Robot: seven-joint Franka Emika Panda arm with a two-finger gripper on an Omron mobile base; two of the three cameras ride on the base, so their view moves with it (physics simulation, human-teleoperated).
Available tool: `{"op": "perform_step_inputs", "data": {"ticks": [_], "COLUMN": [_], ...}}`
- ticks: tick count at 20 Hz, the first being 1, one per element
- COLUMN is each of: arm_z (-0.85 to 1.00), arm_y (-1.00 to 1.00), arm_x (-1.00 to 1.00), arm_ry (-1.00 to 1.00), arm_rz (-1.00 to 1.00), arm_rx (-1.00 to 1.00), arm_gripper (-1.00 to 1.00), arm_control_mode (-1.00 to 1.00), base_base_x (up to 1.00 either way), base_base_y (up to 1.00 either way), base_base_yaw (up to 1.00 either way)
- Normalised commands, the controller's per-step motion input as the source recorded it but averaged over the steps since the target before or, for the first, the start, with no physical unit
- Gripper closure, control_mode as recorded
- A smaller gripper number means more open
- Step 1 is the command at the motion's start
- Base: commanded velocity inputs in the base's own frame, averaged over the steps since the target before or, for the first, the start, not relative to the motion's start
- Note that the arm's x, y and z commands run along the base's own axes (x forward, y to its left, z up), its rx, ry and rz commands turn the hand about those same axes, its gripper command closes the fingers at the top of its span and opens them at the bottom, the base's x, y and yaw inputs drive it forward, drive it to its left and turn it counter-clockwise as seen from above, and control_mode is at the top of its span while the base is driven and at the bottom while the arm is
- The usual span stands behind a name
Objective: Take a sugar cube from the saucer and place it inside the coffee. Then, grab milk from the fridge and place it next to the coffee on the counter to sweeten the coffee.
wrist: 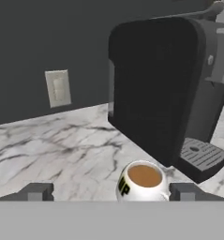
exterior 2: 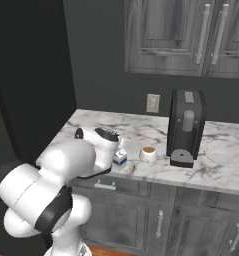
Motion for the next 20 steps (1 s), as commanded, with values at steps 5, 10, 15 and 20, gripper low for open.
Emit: {"op": "perform_step_inputs", "data": {"ticks": [5, 10, 15, 20], "arm_z": [1.00, 0.95, 0.64, 0.50], "arm_y": [0.00, -0.01, -0.18, -0.29], "arm_x": [-0.76, -1.00, -1.00, -1.00], "arm_ry": [-0.05, -0.02, -0.09, -0.14], "arm_rz": [-0.06, -0.06, -0.04, -0.01], "arm_rx": [0.00, 0.01, 0.02, 0.02], "arm_gripper": [-1.00, -1.00, -1.00, -1.00], "arm_control_mode": [-1.00, -1.00, -1.00, -1.00], "base_base_x": [0.00, 0.00, 0.00, 0.00], "base_base_y": [0.00, 0.00, 0.00, 0.00], "base_base_yaw": [0.00, 0.00, 0.00, 0.00]}}
